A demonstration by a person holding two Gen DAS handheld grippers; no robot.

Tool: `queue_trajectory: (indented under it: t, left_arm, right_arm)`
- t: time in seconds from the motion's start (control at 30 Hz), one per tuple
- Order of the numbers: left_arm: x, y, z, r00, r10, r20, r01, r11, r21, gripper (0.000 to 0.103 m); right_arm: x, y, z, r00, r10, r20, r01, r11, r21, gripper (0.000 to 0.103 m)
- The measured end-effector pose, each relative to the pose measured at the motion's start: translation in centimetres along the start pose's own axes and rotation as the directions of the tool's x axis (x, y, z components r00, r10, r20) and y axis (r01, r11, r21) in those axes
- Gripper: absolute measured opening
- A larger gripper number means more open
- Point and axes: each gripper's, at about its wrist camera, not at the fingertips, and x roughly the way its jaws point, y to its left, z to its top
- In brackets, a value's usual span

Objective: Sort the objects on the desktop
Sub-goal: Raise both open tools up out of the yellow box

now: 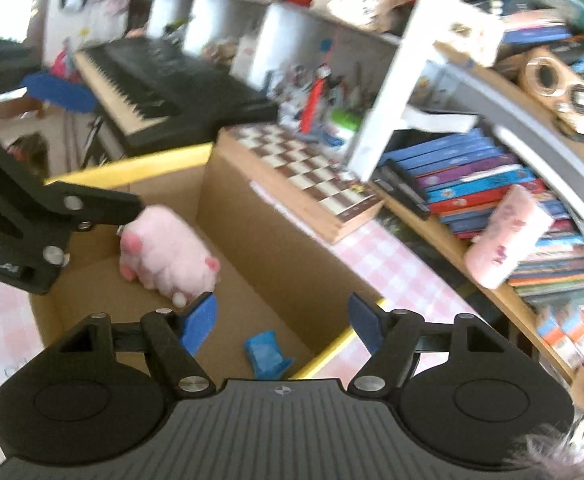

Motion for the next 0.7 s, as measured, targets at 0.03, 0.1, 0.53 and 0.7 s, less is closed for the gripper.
queue_trajectory:
  t: [0.03,0.1,0.53,0.7]
  left_arm:
    - [-0.6,0.3,0.0,1.000,0.008,0.009,-0.007,1.000,-0.017,0.095]
    - [-1.9,0.7,-0.2,0.999,0.022,0.025,-0.021,0.998,-0.053,0.097]
    - [-9.6,2.1,-3.1,0.993,0.052,0.104,-0.032,0.982,-0.187,0.099]
    - [-12.0,2.1,-4.8,0.991,0.070,0.111,-0.048,0.981,-0.187,0.099]
  right_arm:
    - [-0.6,0.0,0.0,1.000,-0.020,0.012,0.020,1.000,0.018,0.070]
    - [-2.1,0.0,-0.1,0.997,-0.067,0.041,0.064,0.996,0.065,0.070]
    - [-10.8,1.6,-3.5,0.969,-0.218,0.119,0.160,0.915,0.371,0.070]
    - [-14.4,2.9,-5.6,0.945,-0.298,0.135,0.207,0.865,0.457,0.070]
